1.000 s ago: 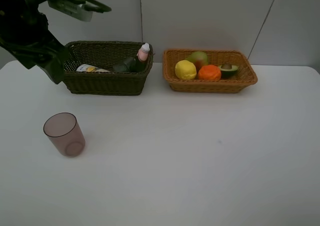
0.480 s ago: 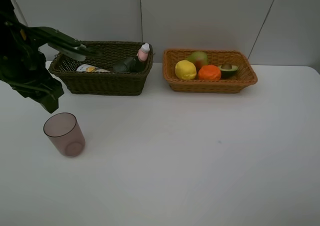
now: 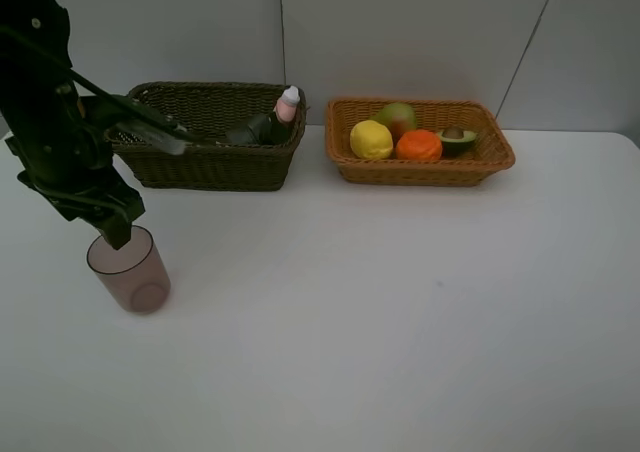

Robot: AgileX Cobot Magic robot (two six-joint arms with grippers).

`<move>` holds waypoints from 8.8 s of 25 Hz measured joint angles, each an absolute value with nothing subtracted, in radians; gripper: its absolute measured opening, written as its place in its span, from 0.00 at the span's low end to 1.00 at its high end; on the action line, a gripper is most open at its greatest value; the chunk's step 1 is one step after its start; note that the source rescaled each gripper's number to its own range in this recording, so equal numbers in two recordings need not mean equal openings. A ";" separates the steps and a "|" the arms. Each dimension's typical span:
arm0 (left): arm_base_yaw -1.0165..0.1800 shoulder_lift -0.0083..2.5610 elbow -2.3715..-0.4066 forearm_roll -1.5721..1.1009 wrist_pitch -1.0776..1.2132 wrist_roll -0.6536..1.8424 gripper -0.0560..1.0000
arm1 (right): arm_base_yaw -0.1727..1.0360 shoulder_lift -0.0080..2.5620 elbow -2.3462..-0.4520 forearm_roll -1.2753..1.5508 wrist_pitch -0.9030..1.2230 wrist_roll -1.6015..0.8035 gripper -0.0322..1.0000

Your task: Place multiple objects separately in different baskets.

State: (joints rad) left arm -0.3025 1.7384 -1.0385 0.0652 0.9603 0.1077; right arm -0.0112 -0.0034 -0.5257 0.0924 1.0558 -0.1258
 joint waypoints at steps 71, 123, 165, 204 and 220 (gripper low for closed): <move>-0.303 1.774 -1.195 0.000 1.116 0.105 0.05 | -0.011 -0.003 -0.526 0.092 1.056 -0.126 1.00; -0.235 2.072 -1.542 0.260 0.539 0.111 0.05 | -0.011 -0.003 -0.526 0.092 1.056 -0.126 1.00; -0.210 2.089 -1.542 0.238 0.526 0.089 0.90 | -0.011 -0.003 -0.526 0.092 1.056 -0.126 1.00; -0.221 0.860 -0.662 0.000 0.940 0.060 0.90 | -0.011 -0.003 -0.526 0.092 1.056 -0.126 1.00; -0.221 0.361 -0.450 -0.077 1.009 0.060 0.90 | -0.011 -0.003 -0.526 0.092 1.056 -0.126 1.00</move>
